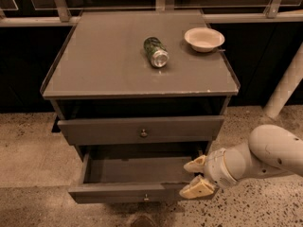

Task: Close middle drawer

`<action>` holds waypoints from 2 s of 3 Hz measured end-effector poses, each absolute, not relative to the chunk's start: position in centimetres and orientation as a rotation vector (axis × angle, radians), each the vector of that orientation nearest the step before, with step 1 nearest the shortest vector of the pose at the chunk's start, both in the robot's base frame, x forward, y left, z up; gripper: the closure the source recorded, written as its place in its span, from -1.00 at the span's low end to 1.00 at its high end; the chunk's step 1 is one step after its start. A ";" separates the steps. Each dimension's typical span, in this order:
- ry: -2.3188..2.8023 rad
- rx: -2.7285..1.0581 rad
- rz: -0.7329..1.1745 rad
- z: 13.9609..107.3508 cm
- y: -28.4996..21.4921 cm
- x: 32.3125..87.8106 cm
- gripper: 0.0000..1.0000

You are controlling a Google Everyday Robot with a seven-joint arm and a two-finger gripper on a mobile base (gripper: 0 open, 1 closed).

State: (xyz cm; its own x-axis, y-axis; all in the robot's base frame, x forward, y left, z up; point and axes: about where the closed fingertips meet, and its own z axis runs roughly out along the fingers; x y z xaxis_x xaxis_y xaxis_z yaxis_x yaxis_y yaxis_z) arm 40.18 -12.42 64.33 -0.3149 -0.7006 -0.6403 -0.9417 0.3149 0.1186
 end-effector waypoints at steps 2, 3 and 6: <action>2.109 -1.450 0.670 64.3 -12.4 40.2 0.75; 2.146 -1.378 0.755 60.7 -11.9 39.4 1.00; 2.380 -0.960 1.045 39.9 -8.4 34.0 1.00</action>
Offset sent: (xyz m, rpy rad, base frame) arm 0.0000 0.0000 0.0000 0.0000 0.0000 0.0000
